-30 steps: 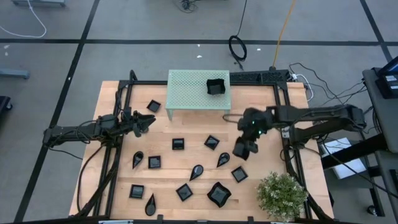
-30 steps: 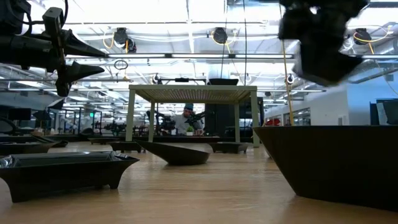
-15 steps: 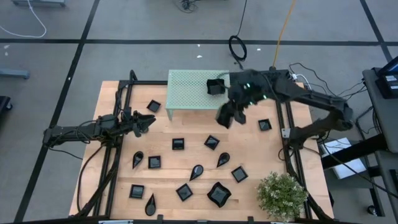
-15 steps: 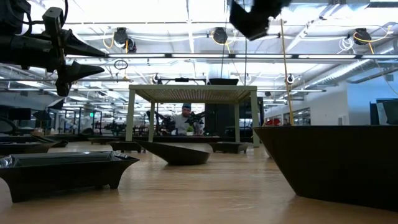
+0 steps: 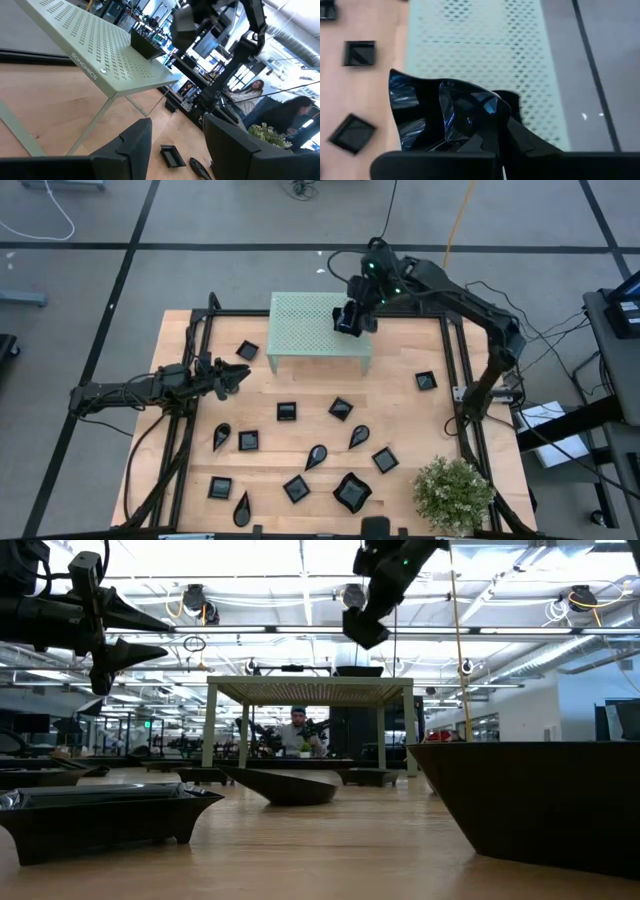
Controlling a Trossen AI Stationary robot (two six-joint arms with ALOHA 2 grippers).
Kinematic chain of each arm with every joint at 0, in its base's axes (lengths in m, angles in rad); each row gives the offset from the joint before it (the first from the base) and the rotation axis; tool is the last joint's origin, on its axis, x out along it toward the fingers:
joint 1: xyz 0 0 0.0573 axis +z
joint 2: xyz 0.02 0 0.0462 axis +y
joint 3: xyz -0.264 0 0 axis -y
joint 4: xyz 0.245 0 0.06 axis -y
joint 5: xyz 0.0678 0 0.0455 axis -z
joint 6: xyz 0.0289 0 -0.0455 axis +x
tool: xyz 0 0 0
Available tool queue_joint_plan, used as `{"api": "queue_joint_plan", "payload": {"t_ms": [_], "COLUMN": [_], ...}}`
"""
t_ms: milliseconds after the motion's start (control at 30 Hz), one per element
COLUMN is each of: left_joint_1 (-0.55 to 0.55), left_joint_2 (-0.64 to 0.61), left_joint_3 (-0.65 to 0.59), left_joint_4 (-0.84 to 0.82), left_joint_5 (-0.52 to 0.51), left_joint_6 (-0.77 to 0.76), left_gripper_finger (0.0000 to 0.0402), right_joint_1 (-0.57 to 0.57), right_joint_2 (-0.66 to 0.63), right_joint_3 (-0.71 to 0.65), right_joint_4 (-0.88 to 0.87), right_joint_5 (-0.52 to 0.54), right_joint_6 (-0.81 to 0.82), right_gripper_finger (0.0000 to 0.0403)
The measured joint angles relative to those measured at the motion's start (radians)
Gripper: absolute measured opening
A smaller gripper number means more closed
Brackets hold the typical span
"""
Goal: Pick & Place Mini shaped plates
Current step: Stack the black distorted square plate on top of the other black distorted square plate on the shelf
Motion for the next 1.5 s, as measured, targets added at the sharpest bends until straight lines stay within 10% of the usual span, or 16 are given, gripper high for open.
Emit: {"api": "queue_joint_plan", "payload": {"t_ms": [1500], "left_joint_1": [0.000], "left_joint_2": [0.000], "left_joint_3": [0.000], "left_joint_4": [0.000], "left_joint_5": [0.000], "left_joint_6": [0.000], "left_gripper_finger": [0.0182], "right_joint_1": [-0.021], "right_joint_2": [0.037], "right_joint_3": [0.015], "right_joint_4": [0.026], "right_joint_5": [0.101], "right_joint_6": [-0.170], "right_gripper_finger": [0.0065]}}
